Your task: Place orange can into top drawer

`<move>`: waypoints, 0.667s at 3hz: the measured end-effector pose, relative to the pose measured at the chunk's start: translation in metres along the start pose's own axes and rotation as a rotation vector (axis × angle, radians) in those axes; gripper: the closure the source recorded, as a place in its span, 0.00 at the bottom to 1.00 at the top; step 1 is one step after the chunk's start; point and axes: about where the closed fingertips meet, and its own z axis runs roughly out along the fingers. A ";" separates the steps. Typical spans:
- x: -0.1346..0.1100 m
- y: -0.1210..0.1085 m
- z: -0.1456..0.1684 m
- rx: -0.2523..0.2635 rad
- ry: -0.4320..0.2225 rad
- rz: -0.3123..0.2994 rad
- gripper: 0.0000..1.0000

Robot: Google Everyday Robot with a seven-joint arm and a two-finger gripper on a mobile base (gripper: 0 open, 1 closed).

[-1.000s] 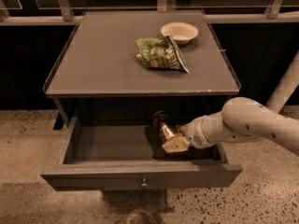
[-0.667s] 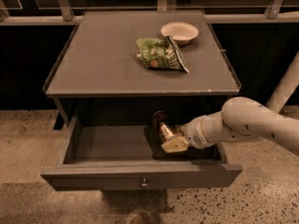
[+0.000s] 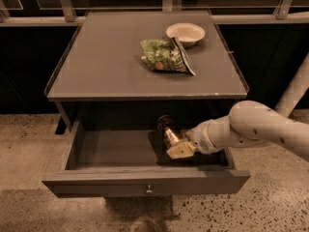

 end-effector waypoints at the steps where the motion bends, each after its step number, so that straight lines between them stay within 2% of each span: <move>1: 0.000 0.000 0.000 0.000 0.000 0.000 0.12; 2: 0.000 0.000 0.000 0.000 0.000 0.000 0.00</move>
Offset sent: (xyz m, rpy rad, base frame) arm 0.0000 0.0000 0.0000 0.0000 0.0000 0.0000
